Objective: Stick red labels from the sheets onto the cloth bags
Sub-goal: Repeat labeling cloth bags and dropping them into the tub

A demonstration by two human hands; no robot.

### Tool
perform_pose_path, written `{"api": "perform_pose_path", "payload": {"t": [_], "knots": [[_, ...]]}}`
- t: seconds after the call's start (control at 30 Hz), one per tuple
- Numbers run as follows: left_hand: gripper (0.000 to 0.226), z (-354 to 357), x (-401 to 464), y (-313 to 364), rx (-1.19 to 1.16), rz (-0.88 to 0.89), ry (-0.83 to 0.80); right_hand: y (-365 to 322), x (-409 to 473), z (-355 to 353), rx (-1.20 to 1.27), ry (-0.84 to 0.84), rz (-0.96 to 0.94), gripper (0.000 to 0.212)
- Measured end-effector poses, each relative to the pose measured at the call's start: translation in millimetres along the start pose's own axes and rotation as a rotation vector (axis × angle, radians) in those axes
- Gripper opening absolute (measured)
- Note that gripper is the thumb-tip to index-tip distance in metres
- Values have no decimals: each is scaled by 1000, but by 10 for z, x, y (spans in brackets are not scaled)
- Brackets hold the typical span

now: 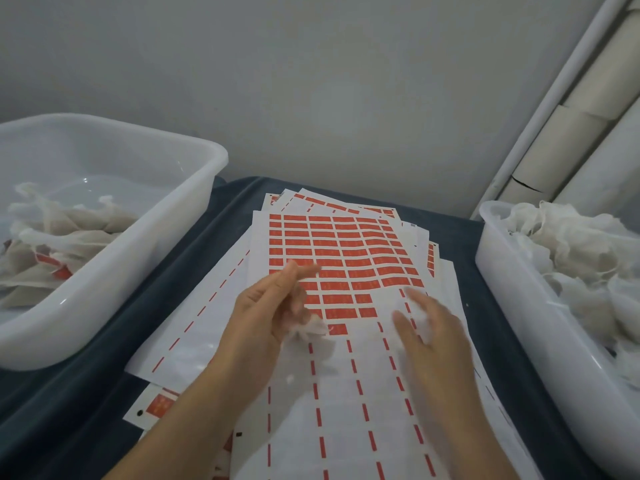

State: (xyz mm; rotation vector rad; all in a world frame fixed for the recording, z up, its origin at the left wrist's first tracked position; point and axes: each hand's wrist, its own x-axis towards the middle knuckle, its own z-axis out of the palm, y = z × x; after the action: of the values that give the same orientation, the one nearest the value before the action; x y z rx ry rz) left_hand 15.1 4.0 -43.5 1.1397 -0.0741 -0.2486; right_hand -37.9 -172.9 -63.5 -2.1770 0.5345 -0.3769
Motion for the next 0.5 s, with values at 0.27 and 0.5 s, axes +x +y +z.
{"api": "perform_pose_path", "payload": {"t": [0.27, 0.5], "knots": [[33, -21, -18, -373, 1230, 237, -8, 260, 210, -165, -235, 66, 194, 63], [46, -52, 21, -518, 1411, 295, -68, 236, 163, -160, -341, -26, 179, 77]]}}
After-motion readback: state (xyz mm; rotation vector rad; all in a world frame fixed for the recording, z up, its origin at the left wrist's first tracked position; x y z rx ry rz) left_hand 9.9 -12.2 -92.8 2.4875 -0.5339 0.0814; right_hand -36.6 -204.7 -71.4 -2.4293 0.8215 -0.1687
